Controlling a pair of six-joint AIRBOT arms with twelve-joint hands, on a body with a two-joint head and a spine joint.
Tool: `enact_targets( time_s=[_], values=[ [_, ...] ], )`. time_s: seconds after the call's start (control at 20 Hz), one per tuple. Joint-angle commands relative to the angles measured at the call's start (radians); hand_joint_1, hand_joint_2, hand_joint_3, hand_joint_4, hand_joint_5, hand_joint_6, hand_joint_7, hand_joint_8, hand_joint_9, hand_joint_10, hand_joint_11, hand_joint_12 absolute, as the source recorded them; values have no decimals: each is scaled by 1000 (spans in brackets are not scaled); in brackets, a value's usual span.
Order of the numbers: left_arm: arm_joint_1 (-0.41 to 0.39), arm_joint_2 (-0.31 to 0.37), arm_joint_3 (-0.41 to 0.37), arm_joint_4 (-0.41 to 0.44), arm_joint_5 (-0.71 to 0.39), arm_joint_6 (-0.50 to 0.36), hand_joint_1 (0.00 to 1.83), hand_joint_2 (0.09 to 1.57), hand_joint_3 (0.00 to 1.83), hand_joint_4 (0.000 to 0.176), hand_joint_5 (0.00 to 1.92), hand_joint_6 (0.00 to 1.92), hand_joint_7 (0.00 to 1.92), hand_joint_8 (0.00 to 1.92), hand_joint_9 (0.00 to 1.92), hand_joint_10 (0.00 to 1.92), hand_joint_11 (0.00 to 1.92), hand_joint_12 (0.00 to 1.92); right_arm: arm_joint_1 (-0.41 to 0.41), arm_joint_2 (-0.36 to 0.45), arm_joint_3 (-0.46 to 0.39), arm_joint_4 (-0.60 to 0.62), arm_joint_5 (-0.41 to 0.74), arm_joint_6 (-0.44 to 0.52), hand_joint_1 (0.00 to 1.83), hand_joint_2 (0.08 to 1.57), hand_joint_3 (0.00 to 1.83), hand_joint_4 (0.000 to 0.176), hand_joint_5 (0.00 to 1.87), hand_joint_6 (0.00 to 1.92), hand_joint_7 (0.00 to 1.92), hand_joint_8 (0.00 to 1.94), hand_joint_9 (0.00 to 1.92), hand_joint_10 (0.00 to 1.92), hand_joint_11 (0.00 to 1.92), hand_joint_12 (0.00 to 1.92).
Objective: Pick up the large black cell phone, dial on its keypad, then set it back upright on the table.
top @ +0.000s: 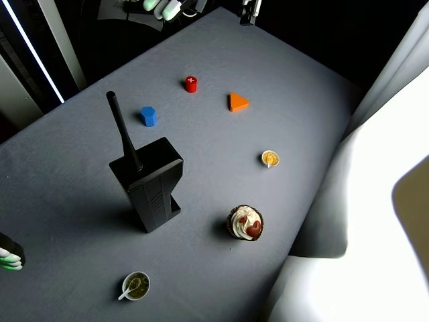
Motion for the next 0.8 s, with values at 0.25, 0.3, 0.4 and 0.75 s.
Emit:
enact_targets(
  time_s=[0.25, 0.3, 0.4, 0.75],
  values=[
    [-19, 1, 1, -126, -59, -1, 5, 1176, 2, 10, 170, 0, 123, 0, 104, 0, 0, 282, -5, 4, 3, 5, 125, 4, 146, 914, 0, 0, 139, 0, 191, 0, 189, 1, 0, 657],
    [-19, 1, -1, -128, -59, -1, 8, 1178, 1, 7, 171, 0, 123, 0, 100, 1, 0, 262, -5, 4, 3, 5, 125, 4, 172, 907, 0, 0, 121, 0, 171, 0, 168, 0, 0, 609],
    [-26, 2, -4, -128, -54, -12, 0, 1184, 3, 10, 170, 2, 113, 0, 96, 1, 0, 261, -5, 4, 2, 5, 125, 4, 225, 896, 0, 0, 123, 1, 160, 0, 151, 0, 0, 576],
    [-42, 3, 0, -133, -25, -31, 0, 1213, 2, 11, 160, 4, 99, 4, 82, 4, 0, 240, 26, 5, 2, 21, 125, 4, 363, 861, 0, 0, 68, 3, 98, 0, 119, 0, 0, 523]
  ],
)
